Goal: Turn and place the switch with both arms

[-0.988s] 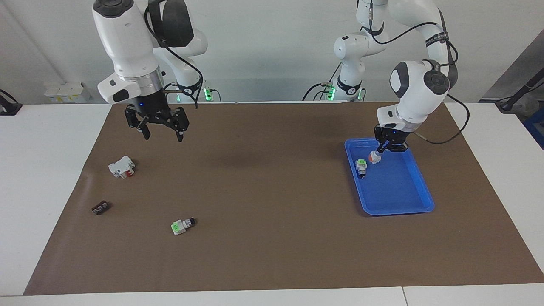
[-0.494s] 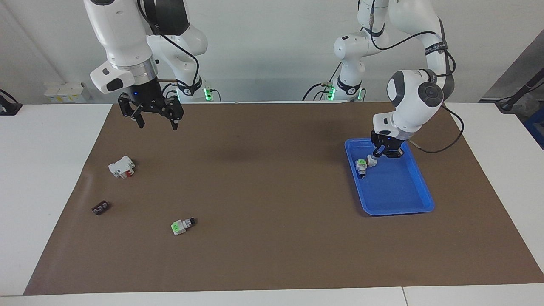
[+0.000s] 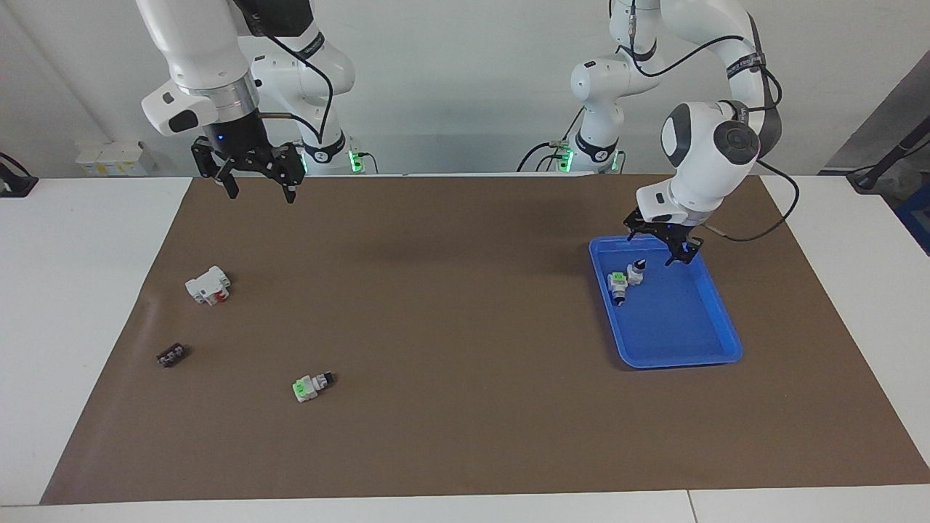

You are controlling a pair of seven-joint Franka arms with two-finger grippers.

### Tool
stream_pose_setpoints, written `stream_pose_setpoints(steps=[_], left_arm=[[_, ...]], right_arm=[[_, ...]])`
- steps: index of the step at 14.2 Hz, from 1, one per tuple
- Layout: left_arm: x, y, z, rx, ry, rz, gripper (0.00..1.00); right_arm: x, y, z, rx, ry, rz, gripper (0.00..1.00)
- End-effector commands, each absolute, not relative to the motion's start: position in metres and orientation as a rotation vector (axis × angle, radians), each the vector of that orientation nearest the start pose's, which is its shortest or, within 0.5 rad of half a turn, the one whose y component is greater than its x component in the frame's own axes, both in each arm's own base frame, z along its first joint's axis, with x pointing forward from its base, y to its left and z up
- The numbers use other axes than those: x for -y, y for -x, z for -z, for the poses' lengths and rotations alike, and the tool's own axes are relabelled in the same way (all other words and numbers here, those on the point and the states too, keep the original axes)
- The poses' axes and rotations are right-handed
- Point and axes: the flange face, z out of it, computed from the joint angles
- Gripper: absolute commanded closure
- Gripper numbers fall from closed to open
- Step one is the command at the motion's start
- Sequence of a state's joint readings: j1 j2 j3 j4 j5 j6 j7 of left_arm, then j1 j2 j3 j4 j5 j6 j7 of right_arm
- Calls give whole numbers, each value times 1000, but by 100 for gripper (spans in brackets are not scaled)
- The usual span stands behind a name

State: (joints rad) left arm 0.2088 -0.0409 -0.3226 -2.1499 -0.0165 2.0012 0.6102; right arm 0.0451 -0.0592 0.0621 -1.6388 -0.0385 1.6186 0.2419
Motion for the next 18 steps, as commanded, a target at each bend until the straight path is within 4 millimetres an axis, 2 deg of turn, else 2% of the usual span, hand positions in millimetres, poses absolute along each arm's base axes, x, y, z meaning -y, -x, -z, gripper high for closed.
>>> stream_pose_setpoints(steps=[1,2,5,6,7,10,12,13,14,16,18], left_arm=[[50,-507,-432,-814,3016,-146,0],[42,-507,-440,-774,3024,-119,0],[14,-508,-481,-683,3050,9,0],[13,-512,-493,-669,3052,51,0],[10,-519,-513,-621,3056,113,0],[16,-537,-573,-477,3089,108,0],[31,-542,-611,-394,3108,108,0],[32,-544,-627,-353,3117,103,0],[38,-545,-641,-365,3119,80,0],[40,-546,-660,-368,3121,22,0],[45,-539,-672,-380,3120,-17,0]], right_arm=[[-41,-531,-629,-228,3158,40,0],[-40,-532,-630,-234,3151,53,0],[-42,-532,-632,-230,3151,58,0],[-41,-532,-632,-232,3150,60,0],[-41,-532,-632,-232,3149,60,0],[-34,-533,-633,-239,3149,62,0],[-24,-532,-634,-198,3150,54,0],[-27,-532,-635,-176,3151,54,0],[-16,-533,-635,-200,3147,55,0],[-8,-534,-635,-198,3158,54,0],[-7,-532,-635,-165,3161,44,0]])
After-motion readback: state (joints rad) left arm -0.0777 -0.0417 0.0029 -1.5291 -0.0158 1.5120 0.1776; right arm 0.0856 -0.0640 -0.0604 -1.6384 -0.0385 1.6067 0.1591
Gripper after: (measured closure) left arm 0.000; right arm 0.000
